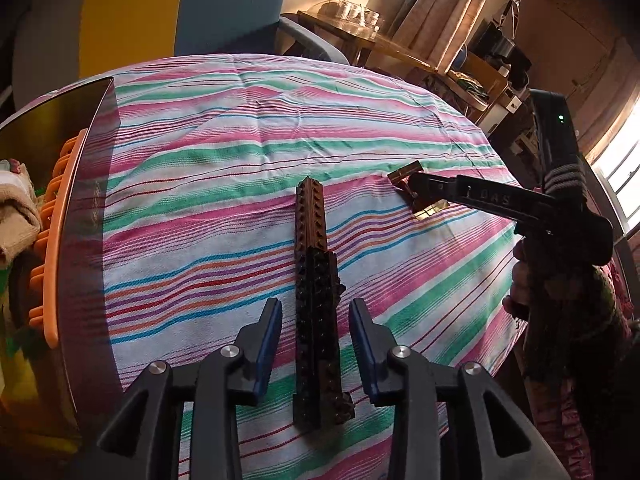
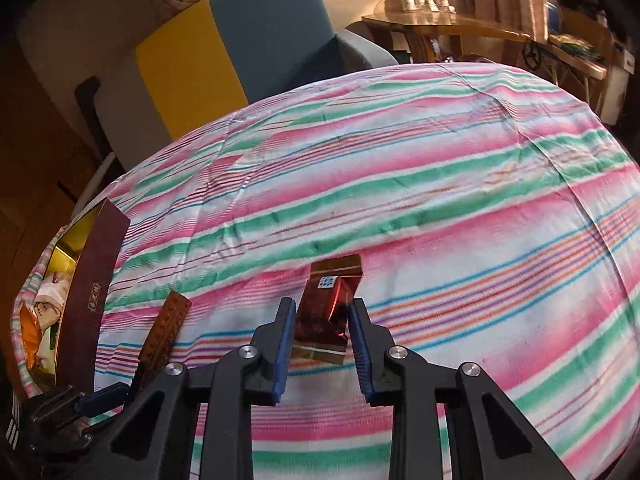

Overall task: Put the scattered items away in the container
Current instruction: 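Lift the rifle with the left gripper while the right gripper lifts the candy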

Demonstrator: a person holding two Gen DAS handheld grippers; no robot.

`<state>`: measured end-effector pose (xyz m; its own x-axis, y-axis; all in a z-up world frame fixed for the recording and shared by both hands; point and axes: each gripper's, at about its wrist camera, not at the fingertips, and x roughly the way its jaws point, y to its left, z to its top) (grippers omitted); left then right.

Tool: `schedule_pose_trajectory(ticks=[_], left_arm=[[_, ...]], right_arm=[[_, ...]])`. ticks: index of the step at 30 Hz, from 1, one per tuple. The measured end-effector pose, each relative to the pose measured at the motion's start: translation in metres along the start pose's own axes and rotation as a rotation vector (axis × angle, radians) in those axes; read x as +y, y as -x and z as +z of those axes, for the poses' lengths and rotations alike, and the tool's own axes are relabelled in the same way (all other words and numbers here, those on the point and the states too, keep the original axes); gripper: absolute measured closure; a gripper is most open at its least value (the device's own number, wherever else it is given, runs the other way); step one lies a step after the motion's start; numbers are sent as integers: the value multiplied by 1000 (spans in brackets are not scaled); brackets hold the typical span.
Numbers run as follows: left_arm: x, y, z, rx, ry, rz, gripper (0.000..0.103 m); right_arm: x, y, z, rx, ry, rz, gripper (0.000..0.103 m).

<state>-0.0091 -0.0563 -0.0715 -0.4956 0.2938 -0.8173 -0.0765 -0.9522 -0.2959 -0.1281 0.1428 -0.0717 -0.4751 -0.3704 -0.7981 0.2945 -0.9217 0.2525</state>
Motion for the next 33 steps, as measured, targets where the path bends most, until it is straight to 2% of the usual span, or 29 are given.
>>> schedule_pose_trajectory(ticks=[2,7,10,13,14,17,25,30,33], left_arm=[[2,3,1,-9,4,-6,66],[6,3,1,-11,13,-18,65],[5,0,0,-2,8,-19,65],[4,-1,0,4,4,-18,64],[4,-1,0,4,4,-16,64],[3,-1,1,5,4,-16,64],[3,0,4,1,2,-8,63],[5,1,6,0,-2,-13,63],[7,2,6,10,0,-20,63]], right_arm=[[-1,-5,8,20,29,-13,47],[0,3,4,25,64,-40,47],[9,4,-3,22,119,-56,52],[15,-2,-5,31,160,-75,67],[15,-4,-4,35,164,-78,68],[15,-10,-2,48,166,-81,68],[3,-16,10,57,47,-46,67],[14,-18,10,46,98,-108,70],[15,-12,7,33,117,-105,74]])
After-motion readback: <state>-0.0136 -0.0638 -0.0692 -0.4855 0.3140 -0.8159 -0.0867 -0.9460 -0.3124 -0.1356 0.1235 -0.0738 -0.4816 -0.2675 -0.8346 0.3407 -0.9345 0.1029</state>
